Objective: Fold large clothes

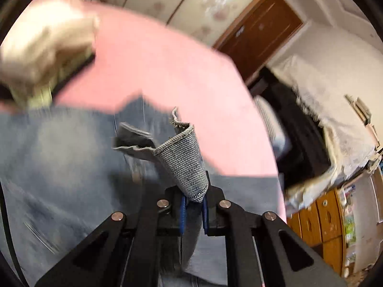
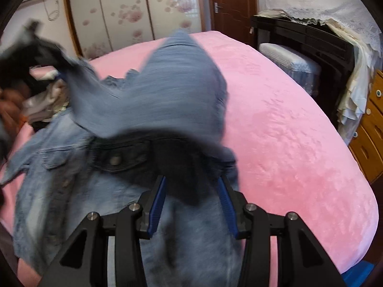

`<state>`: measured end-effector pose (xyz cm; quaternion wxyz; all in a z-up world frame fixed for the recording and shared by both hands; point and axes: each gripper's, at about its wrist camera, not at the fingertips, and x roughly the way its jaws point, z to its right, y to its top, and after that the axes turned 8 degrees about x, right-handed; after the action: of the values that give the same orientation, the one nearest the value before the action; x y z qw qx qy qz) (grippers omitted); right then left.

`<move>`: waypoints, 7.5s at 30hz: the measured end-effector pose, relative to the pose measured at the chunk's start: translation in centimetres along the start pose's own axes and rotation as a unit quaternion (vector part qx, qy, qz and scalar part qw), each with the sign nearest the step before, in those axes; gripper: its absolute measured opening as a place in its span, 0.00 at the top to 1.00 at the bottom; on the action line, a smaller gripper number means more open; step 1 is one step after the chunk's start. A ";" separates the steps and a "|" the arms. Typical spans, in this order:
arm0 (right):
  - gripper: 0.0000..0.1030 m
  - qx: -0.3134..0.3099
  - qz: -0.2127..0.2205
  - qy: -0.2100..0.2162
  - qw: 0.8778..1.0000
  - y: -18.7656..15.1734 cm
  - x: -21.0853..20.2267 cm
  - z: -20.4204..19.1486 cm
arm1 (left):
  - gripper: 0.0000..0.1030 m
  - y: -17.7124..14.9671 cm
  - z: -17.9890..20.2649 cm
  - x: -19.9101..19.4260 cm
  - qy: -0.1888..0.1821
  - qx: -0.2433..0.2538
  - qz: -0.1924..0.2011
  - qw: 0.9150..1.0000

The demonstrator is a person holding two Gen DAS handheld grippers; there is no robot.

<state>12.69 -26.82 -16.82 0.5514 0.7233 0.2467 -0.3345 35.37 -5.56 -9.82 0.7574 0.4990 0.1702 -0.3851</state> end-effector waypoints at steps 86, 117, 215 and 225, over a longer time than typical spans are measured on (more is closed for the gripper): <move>0.77 0.028 -0.056 0.128 0.990 0.0 -6.8 -11.3 | 0.25 -14.2 -10.6 -19.5 0.200 0.078 -0.072 0.974; 0.76 -0.185 -0.054 0.205 0.960 -4.1 -8.5 -38.5 | 0.17 -12.2 -36.2 -30.4 0.273 -0.160 0.044 0.948; 0.55 0.208 -0.160 0.256 0.930 1.6 10.1 -20.4 | 0.36 -8.5 -26.4 -11.6 0.262 -0.010 0.029 0.965; 0.85 0.076 -0.018 0.208 0.975 9.1 5.2 -23.4 | 0.70 -7.7 -29.8 -9.4 0.288 -0.081 -0.033 0.954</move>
<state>27.69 -6.79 -11.01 0.4252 0.8125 0.3424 -0.2043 27.27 23.20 -21.83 0.7014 0.5195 0.4279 -0.2345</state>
